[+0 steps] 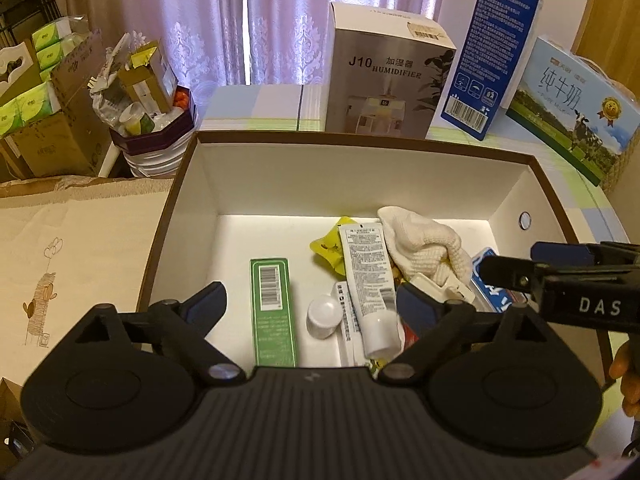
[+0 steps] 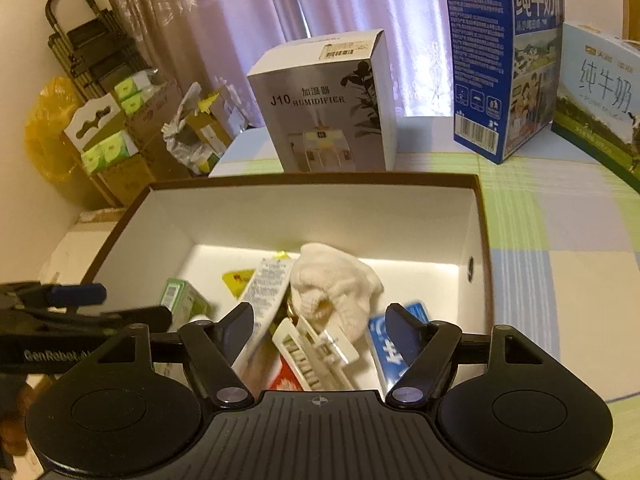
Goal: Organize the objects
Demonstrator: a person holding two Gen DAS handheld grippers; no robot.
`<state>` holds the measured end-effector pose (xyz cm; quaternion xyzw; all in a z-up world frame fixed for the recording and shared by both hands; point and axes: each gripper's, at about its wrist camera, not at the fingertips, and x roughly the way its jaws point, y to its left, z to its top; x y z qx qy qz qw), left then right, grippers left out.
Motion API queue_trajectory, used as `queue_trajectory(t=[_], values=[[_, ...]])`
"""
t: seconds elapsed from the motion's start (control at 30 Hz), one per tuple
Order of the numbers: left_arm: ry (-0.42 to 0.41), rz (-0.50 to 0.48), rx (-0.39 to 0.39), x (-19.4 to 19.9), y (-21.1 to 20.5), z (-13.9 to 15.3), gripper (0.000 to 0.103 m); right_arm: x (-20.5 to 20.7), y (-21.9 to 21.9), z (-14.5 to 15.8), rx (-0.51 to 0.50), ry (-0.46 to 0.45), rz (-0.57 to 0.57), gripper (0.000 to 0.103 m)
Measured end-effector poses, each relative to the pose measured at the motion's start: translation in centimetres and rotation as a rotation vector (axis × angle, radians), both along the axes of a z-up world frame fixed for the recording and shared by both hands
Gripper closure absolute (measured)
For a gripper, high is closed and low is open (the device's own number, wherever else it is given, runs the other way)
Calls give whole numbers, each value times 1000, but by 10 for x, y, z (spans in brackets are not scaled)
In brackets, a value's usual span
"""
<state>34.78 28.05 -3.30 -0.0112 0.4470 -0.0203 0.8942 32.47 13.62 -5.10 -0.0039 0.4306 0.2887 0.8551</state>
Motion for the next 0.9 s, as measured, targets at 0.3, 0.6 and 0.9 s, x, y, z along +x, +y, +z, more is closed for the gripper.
queue_trajectory(t=[0.3, 0.6, 0.9], values=[[-34, -24, -19, -24, 1, 13, 6, -30, -16, 11, -26, 8, -23, 31], [-71, -42, -26, -58, -8, 30, 4, -61, -33, 28, -14, 12, -28, 31], [-99, -45, -25, -102, -27, 45, 1, -95, -62, 40, -15, 10, -18, 31]])
